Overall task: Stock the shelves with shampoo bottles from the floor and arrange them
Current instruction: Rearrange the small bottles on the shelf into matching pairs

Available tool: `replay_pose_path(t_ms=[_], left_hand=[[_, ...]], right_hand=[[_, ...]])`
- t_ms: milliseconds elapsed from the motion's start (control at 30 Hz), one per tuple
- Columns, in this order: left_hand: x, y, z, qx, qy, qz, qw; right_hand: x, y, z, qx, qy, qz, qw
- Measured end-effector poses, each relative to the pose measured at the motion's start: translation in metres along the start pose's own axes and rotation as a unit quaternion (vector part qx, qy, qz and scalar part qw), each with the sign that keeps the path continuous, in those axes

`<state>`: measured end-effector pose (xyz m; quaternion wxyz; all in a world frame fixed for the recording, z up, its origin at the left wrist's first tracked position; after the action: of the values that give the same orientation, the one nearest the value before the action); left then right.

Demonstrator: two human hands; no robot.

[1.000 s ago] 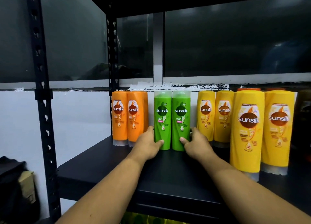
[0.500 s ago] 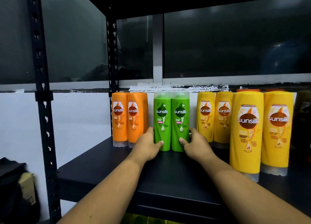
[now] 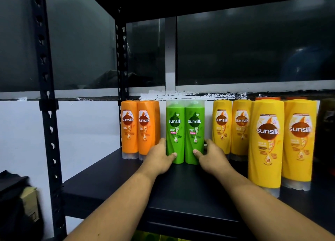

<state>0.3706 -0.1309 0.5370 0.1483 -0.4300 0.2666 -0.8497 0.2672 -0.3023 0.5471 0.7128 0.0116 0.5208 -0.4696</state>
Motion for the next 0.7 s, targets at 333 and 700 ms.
replay_pose_path(t_ms=[333, 700], left_hand=[[0.000, -0.001, -0.003, -0.012, -0.005, 0.019, 1.000], [-0.002, 0.005, -0.014, -0.065, -0.024, 0.088, 0.994]], right_hand=[[-0.001, 0.001, -0.001, 0.000, 0.000, -0.004, 1.000], [-0.002, 0.005, -0.013, -0.034, -0.027, -0.173, 0.984]])
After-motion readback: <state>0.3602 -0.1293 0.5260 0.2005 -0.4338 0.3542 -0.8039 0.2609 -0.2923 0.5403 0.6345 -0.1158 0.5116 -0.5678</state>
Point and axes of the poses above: each hand's wrist, its own z-axis towards the middle knuckle, its own y-axis out of the palm, x = y × z, the point moved 6 cm from there along z, towards the middle knuckle, and after that the axes turned 4 degrees about x, right-handed, at the moved point
